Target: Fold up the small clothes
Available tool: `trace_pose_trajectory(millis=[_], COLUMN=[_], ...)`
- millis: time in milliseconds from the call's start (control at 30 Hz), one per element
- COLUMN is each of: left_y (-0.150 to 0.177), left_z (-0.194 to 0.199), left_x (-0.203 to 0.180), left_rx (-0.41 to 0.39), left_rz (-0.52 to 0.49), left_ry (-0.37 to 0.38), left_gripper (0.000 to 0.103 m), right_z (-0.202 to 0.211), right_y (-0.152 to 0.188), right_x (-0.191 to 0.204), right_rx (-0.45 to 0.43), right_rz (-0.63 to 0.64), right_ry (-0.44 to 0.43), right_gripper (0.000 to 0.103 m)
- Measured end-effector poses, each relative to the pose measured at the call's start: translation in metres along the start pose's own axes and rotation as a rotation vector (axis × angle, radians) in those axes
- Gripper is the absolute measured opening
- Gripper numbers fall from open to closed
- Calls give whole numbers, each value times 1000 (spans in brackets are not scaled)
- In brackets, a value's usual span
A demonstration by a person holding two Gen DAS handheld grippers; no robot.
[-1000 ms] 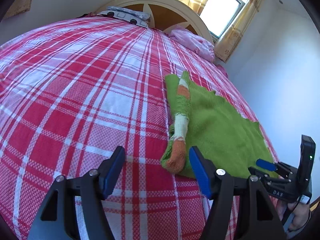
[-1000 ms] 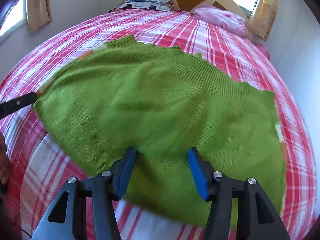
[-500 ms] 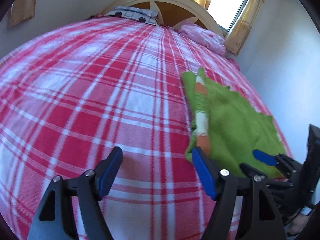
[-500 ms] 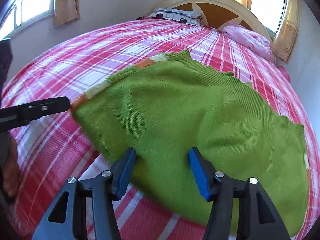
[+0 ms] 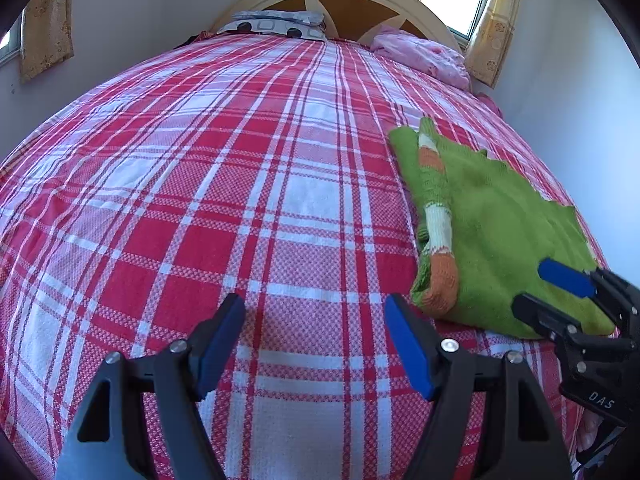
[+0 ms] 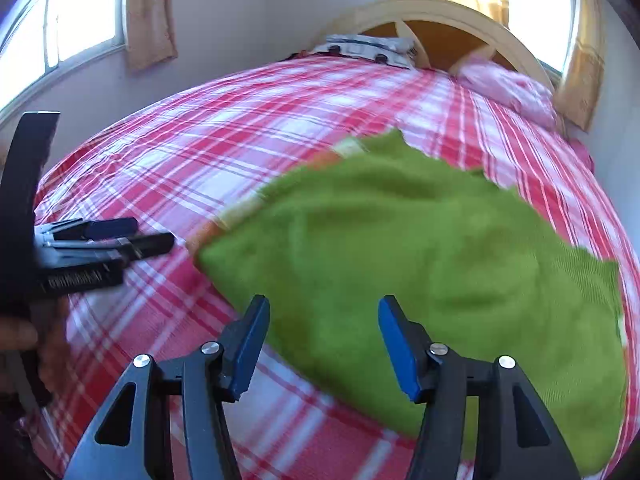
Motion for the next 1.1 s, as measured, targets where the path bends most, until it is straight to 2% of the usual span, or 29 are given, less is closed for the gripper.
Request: trace_pose_trajectory(millis=[133,300,433,600,800,967,1100], left_y=[0,0,1,1,-9,-33,-53], left_z=[0,0,-1,1,3,-1,-9], left_x=[-1,0,-2,-3,7,11,3], left_rx=[2,5,10,18,10,-5,-17], left_rz=[-12,-12,-24,-49,-107,-141,-205], left_ry=[5,21,29,23,-25,-26,-44], left_gripper=[75,77,81,81,81,81,81], right_z=[-19,-38,-36,-28,0,7,10], right_y=[-15,-6,5,10,18,17,17], right_x=[10,20,30,31,22,19,18], right_rx=[1,66,67,56,14,-6,-20], right_rz=[2,-9,36,43,68,164,164], right_ry=[-36,-86,-88,-81,-19,79,83], right_gripper=[58,58,58,58,58,58,58])
Point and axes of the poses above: each gripper's, at about its wrist camera, not at the fingertips, and z roughly against the way its jaws point, x to its left, y to its underside, the point moved 4 cm from there along -z, roughly the way its jaws point, and after that the axes turned 5 degrees about -y, right-handed, at the moved point
